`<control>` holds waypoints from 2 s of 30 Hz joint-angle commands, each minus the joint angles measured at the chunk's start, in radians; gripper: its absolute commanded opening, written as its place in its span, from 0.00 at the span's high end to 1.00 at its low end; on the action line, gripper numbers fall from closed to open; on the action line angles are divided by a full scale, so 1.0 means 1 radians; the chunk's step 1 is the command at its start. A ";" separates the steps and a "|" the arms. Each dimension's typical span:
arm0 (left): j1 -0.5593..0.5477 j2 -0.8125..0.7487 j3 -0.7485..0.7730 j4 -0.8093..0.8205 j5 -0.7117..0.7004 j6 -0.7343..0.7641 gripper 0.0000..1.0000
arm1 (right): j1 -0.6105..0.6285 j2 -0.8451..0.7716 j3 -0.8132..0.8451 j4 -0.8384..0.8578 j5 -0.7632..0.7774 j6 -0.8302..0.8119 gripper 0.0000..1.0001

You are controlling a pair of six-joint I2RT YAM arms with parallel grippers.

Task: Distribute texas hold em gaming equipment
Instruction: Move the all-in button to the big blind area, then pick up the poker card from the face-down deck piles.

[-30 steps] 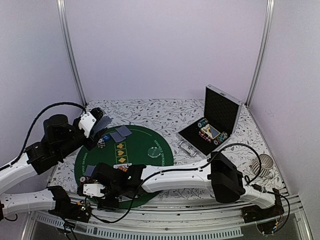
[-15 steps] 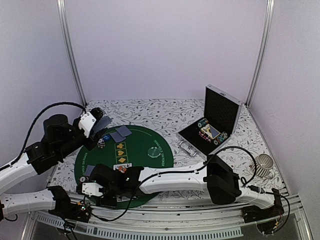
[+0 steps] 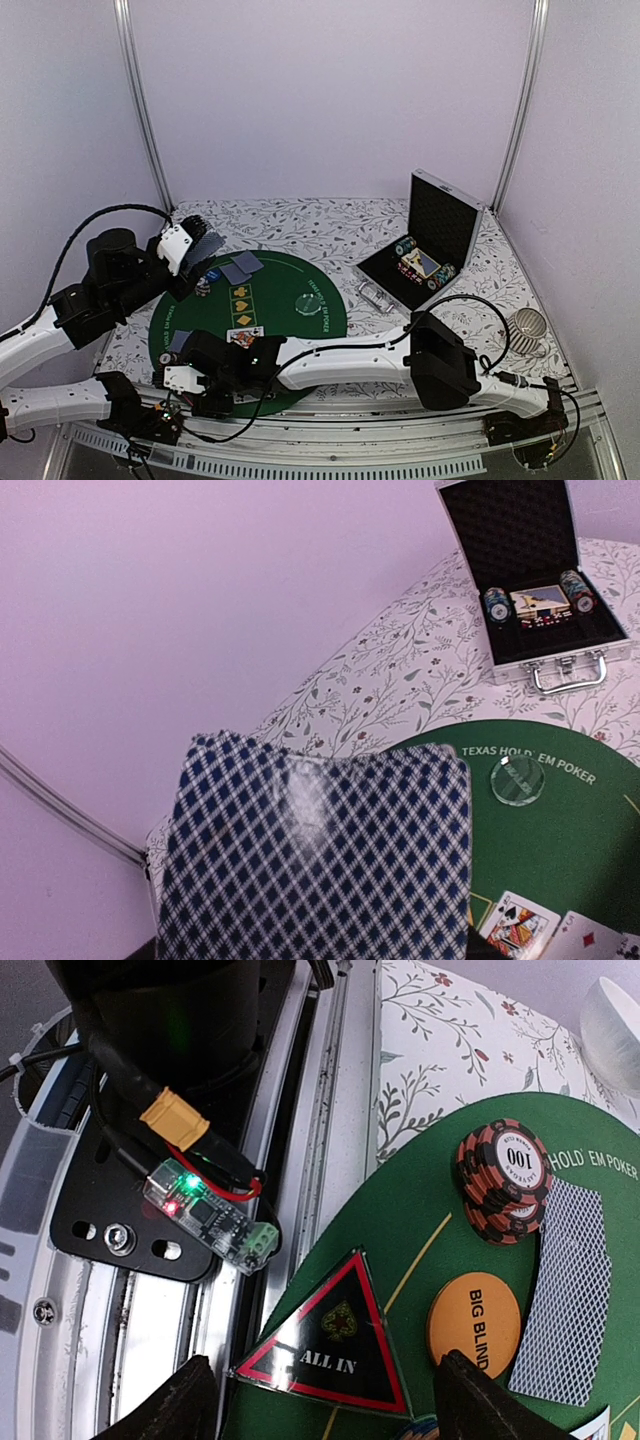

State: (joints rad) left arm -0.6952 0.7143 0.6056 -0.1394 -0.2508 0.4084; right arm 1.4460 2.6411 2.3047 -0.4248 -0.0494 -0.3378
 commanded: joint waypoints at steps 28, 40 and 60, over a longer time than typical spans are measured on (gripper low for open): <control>0.008 -0.023 0.001 0.019 0.174 0.011 0.45 | -0.243 -0.923 -0.821 0.192 -0.236 0.304 0.07; -0.037 0.013 0.006 -0.041 0.339 0.046 0.46 | -0.426 -0.867 -0.730 0.352 -0.352 0.702 0.04; -0.062 -0.015 -0.006 -0.035 0.309 0.054 0.46 | -0.385 -0.512 -0.320 0.127 -0.391 0.673 0.17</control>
State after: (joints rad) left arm -0.7460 0.7132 0.6056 -0.1928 0.0673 0.4599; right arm 1.0618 2.1361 1.9774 -0.2398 -0.4992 0.3656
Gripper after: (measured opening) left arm 0.546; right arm 0.855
